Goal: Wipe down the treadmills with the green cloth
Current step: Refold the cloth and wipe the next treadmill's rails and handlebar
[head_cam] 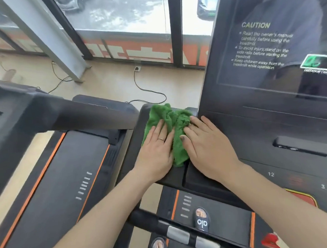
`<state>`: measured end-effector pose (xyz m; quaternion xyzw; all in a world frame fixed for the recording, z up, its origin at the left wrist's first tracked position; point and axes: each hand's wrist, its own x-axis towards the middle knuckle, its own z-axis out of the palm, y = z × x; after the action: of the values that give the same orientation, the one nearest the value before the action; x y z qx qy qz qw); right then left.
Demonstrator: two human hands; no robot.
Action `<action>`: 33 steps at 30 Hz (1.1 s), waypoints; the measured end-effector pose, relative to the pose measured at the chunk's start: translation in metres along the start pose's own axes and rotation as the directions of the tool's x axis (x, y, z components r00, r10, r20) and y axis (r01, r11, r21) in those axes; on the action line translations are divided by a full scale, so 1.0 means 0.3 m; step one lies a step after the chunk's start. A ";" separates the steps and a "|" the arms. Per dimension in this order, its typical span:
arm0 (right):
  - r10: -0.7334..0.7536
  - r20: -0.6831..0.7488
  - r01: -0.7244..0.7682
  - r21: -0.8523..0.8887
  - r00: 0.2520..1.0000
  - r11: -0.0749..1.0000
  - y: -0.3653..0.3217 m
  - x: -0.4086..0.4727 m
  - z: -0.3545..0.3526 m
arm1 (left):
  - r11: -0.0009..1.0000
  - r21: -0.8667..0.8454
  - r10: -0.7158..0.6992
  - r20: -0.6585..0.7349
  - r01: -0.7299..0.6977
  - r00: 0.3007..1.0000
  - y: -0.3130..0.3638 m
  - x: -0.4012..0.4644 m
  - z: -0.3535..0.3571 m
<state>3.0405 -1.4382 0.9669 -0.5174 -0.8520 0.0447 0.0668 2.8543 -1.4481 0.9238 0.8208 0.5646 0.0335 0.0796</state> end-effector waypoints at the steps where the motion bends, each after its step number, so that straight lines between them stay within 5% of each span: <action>1: -0.007 -0.008 0.008 0.006 1.000 1.000 0.003 0.001 -0.006 | 1.000 0.022 0.009 0.003 -0.009 1.000 -0.023 0.031 -0.016; 7: 0.016 -0.001 -0.016 0.005 1.000 1.000 0.002 0.008 0.007 | 0.987 0.152 0.009 0.207 -0.041 0.978 -0.094 0.187 -0.120; 10: 0.084 -0.041 -0.083 0.040 0.996 0.996 -0.052 0.002 0.003 | 0.992 -0.090 -0.083 0.072 0.090 0.994 -0.021 0.067 -0.060; 15: 0.027 0.037 -0.033 0.200 0.999 0.979 -0.183 0.023 0.064 | 0.880 -0.470 -0.054 0.054 0.073 0.997 -0.018 -0.134 -0.070; 18: 0.059 0.124 -0.083 0.199 0.991 0.977 -0.222 0.042 0.114 | 0.713 -0.681 -0.336 -0.120 0.168 0.934 -0.075 -0.180 -0.140; 21: 0.085 0.087 -0.094 0.106 0.993 0.990 -0.242 0.077 0.140 | 0.586 -0.732 -0.622 -0.132 0.347 0.772 -0.141 -0.160 -0.120; 23: 0.088 0.075 -0.092 0.046 0.993 0.995 -0.254 0.087 0.141 | 0.526 -0.723 -0.621 0.035 0.449 0.783 -0.154 -0.114 -0.070; 25: 0.054 0.071 -0.053 -0.022 0.996 0.998 -0.263 0.049 0.136 | 0.573 -0.637 -0.606 0.095 0.516 0.790 -0.150 -0.096 -0.024; 30: 0.050 0.123 -0.045 -0.046 0.991 0.998 -0.269 -0.010 0.087 | 0.580 -0.647 -0.630 0.029 0.495 0.776 -0.151 -0.120 -0.019; 33: 0.281 0.113 -0.290 0.072 0.953 0.954 -0.367 0.068 0.085 | 0.514 -0.732 -0.669 -0.016 0.447 0.743 -0.156 -0.120 -0.021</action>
<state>2.9308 -1.4711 0.9592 -0.6289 -0.7676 0.1174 0.0388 2.7973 -1.4646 0.9235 0.4854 0.7505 0.3348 0.2983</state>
